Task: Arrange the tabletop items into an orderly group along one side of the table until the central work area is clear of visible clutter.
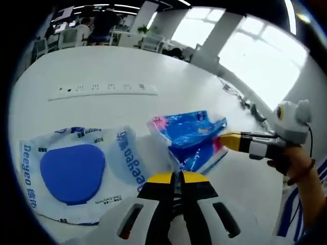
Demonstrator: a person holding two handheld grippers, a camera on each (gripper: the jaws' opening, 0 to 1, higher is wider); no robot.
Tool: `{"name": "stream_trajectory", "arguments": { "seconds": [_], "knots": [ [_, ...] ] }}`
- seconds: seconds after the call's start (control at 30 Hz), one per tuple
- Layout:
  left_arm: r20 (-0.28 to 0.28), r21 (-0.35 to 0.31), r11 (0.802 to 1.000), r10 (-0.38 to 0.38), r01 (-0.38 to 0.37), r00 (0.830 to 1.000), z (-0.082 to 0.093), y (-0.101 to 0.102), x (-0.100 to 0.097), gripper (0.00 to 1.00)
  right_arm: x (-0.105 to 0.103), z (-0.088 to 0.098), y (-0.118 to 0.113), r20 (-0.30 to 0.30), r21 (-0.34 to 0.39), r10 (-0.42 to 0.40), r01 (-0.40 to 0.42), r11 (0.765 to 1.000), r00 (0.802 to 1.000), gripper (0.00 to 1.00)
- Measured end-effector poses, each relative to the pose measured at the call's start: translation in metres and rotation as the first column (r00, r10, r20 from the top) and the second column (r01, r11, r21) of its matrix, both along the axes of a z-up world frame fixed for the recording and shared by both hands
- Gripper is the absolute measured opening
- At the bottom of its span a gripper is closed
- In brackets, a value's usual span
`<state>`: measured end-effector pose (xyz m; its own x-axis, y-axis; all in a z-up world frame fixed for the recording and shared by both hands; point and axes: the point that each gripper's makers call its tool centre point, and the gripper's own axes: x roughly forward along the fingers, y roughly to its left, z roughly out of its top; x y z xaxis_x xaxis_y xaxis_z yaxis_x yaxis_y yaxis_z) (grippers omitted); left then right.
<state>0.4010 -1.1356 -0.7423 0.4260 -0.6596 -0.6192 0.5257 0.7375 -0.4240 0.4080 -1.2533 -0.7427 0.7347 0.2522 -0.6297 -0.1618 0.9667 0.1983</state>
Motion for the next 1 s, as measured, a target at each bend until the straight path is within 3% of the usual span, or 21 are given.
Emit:
{"name": "stream_trajectory", "arguments": {
  "seconds": [0.27, 0.43, 0.73, 1.0],
  "knots": [
    [0.027, 0.017, 1.0, -0.002, 0.002, 1.0, 0.004, 0.002, -0.003, 0.06, 0.0, -0.007, -0.001, -0.009, 0.017, -0.003, 0.003, 1.0, 1.0, 0.0],
    [0.052, 0.035, 0.999, -0.034, 0.032, 0.998, 0.017, 0.002, -0.016, 0.06, 0.002, -0.009, -0.011, -0.011, 0.01, -0.039, 0.039, 0.999, 0.999, 0.0],
    [0.068, 0.034, 0.999, -0.009, 0.007, 0.998, 0.022, 0.014, -0.004, 0.08, 0.004, -0.014, -0.02, -0.023, 0.004, -0.069, 0.069, 0.998, 0.997, 0.0],
    [0.087, 0.044, 0.999, -0.018, 0.014, 0.996, 0.02, 0.019, -0.006, 0.12, 0.005, -0.018, -0.012, -0.028, 0.031, -0.08, 0.08, 0.996, 0.996, 0.0]
  ]
}}
